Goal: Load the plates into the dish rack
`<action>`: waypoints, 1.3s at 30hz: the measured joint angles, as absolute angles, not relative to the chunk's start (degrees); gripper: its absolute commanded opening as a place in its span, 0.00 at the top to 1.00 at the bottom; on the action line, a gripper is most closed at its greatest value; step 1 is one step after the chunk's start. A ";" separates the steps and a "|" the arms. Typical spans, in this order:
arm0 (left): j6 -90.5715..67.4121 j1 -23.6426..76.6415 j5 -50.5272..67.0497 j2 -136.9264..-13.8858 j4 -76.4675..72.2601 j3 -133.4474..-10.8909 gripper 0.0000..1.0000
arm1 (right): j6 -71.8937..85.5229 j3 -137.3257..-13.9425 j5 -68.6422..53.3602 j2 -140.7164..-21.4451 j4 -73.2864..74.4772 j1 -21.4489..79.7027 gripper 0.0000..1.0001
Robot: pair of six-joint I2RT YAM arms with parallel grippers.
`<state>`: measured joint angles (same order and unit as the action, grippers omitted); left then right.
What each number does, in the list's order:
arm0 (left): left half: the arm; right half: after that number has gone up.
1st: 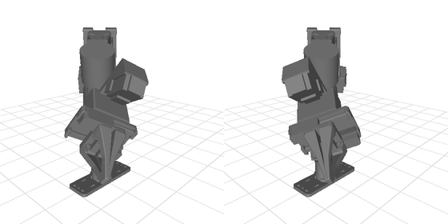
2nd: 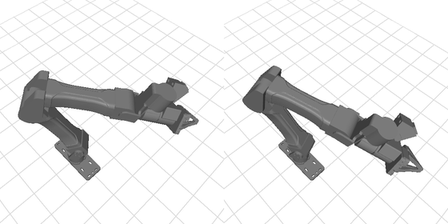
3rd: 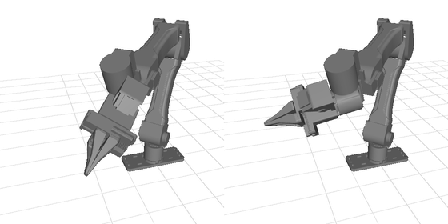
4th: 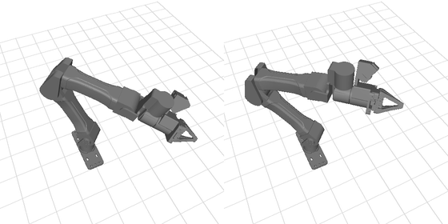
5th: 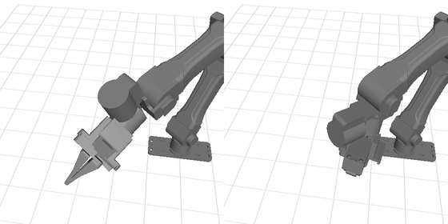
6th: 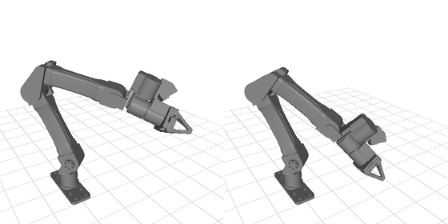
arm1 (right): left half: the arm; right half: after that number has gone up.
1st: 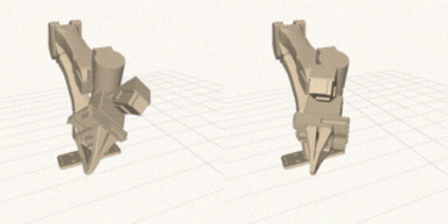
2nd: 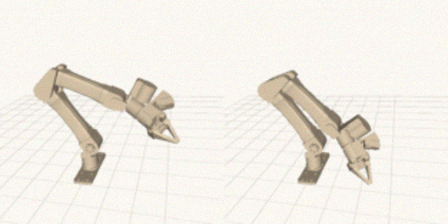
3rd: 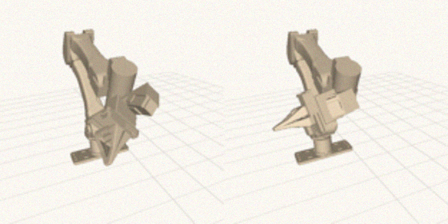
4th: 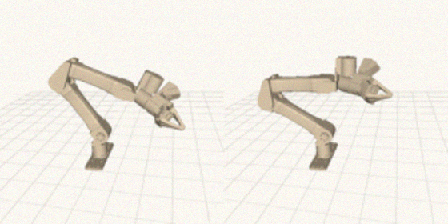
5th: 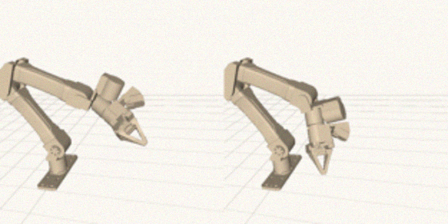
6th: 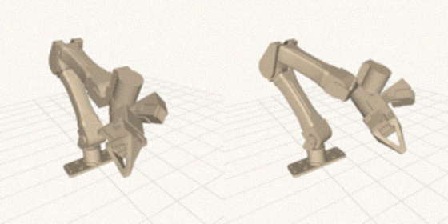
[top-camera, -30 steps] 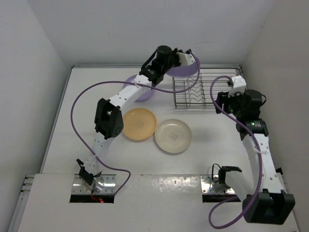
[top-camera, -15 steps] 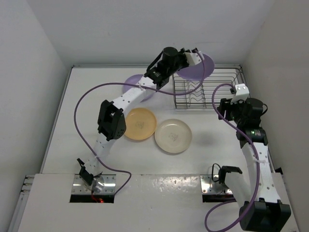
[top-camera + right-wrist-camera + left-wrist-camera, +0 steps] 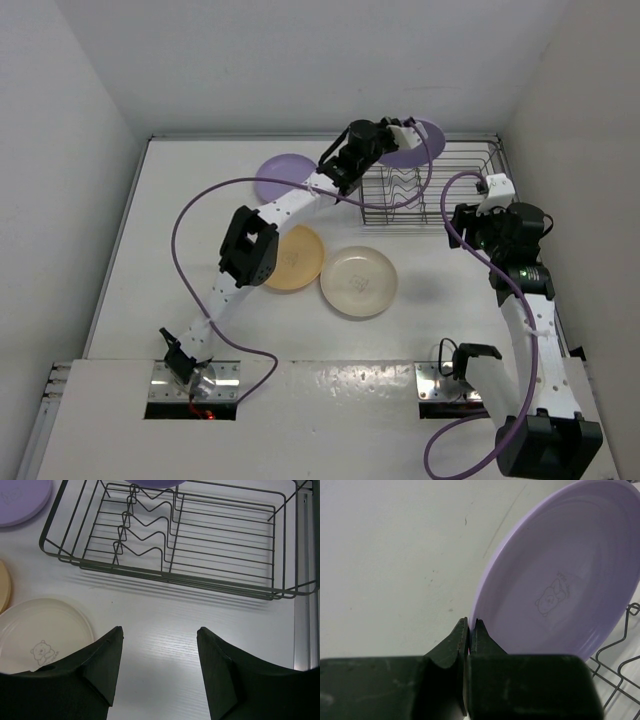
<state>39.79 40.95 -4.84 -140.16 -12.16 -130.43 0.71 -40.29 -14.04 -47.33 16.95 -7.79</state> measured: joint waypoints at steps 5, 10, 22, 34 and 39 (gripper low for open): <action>39.83 40.95 -4.93 -141.62 -14.70 -130.39 1.00 | 0.93 -40.29 -14.79 -48.07 16.88 -7.79 0.39; 39.79 40.95 -4.60 -142.08 -14.61 -130.30 1.00 | 1.10 -40.29 -15.18 -48.45 16.86 -7.79 0.39; 39.00 40.95 -5.74 -142.63 -11.31 -129.88 0.63 | 1.50 -40.29 -15.51 -48.84 16.80 -7.79 0.32; 33.71 40.91 -10.74 -141.34 -3.90 -130.58 0.09 | 4.10 -42.04 -16.16 -52.36 18.50 -7.20 0.23; 29.61 39.99 -13.67 -134.30 4.67 -130.76 0.07 | 8.10 -42.33 -16.14 -57.06 19.77 1.48 0.26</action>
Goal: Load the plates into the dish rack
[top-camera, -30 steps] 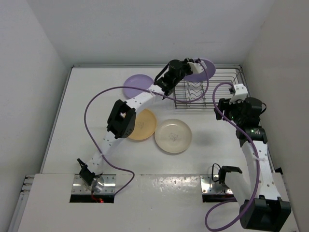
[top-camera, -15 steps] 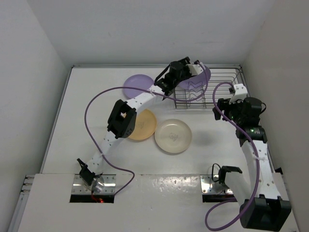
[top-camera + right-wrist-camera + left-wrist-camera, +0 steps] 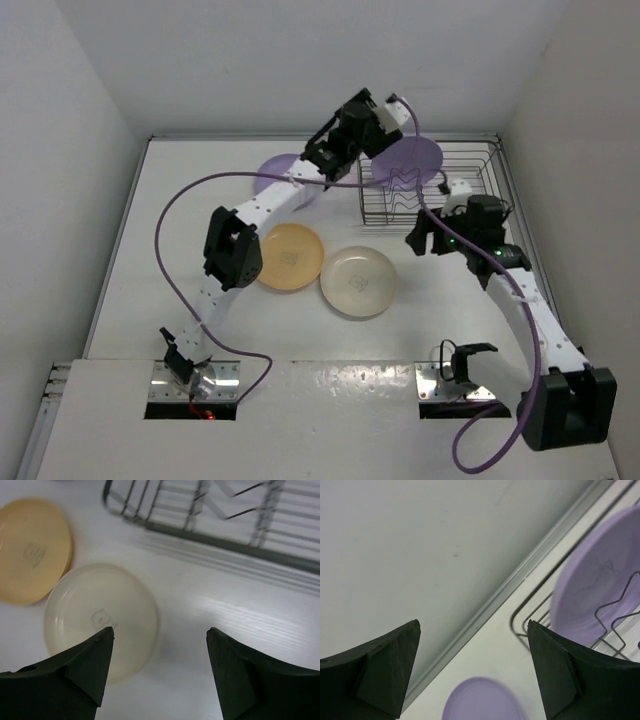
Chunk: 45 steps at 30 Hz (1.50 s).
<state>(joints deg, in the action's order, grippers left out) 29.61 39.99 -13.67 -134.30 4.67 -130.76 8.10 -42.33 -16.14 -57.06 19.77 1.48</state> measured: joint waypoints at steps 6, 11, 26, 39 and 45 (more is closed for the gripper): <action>19.70 32.84 -9.39 -121.91 19.35 -132.57 0.07 | 12.67 -34.94 -14.52 -65.76 17.12 17.08 0.40; 13.47 22.50 -5.30 -111.94 27.07 -125.25 0.07 | 16.29 -34.70 -12.19 -76.38 14.50 16.16 0.52; 10.24 15.55 -1.74 -109.36 37.21 -111.37 0.07 | 9.98 -35.27 -6.39 -73.14 15.70 19.42 1.00; 10.59 14.63 0.12 -109.03 37.34 -112.84 0.07 | -35.59 -64.45 -3.22 -62.67 8.56 19.40 1.00; 10.76 14.57 0.21 -109.03 37.23 -113.80 0.07 | -66.59 -66.89 -5.91 -72.58 -3.99 17.04 1.00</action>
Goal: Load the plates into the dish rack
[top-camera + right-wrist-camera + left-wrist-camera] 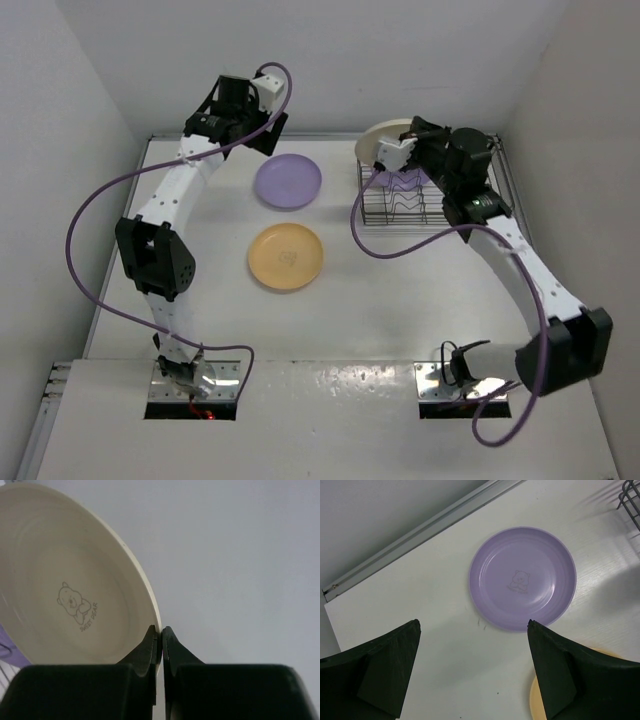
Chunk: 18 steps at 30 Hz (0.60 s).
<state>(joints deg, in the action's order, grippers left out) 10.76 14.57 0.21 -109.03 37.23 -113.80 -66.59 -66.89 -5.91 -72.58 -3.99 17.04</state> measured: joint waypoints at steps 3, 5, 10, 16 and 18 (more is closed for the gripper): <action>10.92 14.39 0.23 -109.06 37.26 -113.80 0.07 | -77.01 -64.38 -7.14 -78.26 -8.10 14.46 1.00; 10.94 14.15 0.19 -109.12 37.28 -113.91 0.07 | -81.80 -62.74 -7.97 -81.19 -10.79 12.71 1.00; 11.07 13.37 0.01 -111.04 37.17 -116.22 0.07 | -88.60 -62.19 -9.89 -86.78 -15.59 9.54 1.00; 11.14 13.13 -0.01 -112.90 37.32 -117.12 0.07 | -91.02 -62.22 -11.38 -89.03 -19.31 9.23 1.00; 11.14 13.08 -0.03 -113.32 37.30 -117.51 0.07 | -91.00 -61.80 -11.84 -89.03 -19.84 9.28 1.00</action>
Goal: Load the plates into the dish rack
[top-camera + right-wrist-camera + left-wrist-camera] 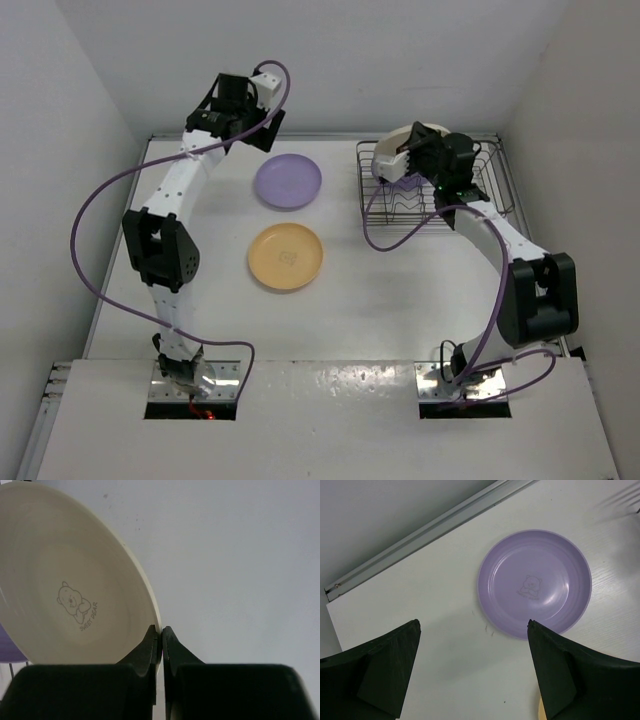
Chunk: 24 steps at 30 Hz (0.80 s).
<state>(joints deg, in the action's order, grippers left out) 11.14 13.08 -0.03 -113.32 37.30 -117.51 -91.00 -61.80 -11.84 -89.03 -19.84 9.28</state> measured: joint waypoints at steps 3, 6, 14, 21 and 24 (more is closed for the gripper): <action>11.14 12.99 -0.03 -113.58 37.30 -117.86 0.07 | -90.43 -59.79 -12.21 -88.99 -21.26 9.21 1.00; 11.14 12.73 -0.01 -113.65 37.32 -118.37 0.07 | -89.95 -57.47 -12.29 -89.17 -21.12 9.02 1.00; 11.16 12.19 -0.03 -113.67 37.26 -118.80 0.07 | -87.90 -56.55 -11.75 -92.92 -22.22 8.95 1.00; 11.16 12.19 0.01 -115.15 37.04 -119.42 0.07 | -85.32 -55.18 -10.66 -94.48 -24.10 9.15 0.77; 11.14 12.19 0.45 -117.49 36.73 -119.55 0.06 | -83.22 -54.92 -9.98 -94.61 -26.30 9.26 0.36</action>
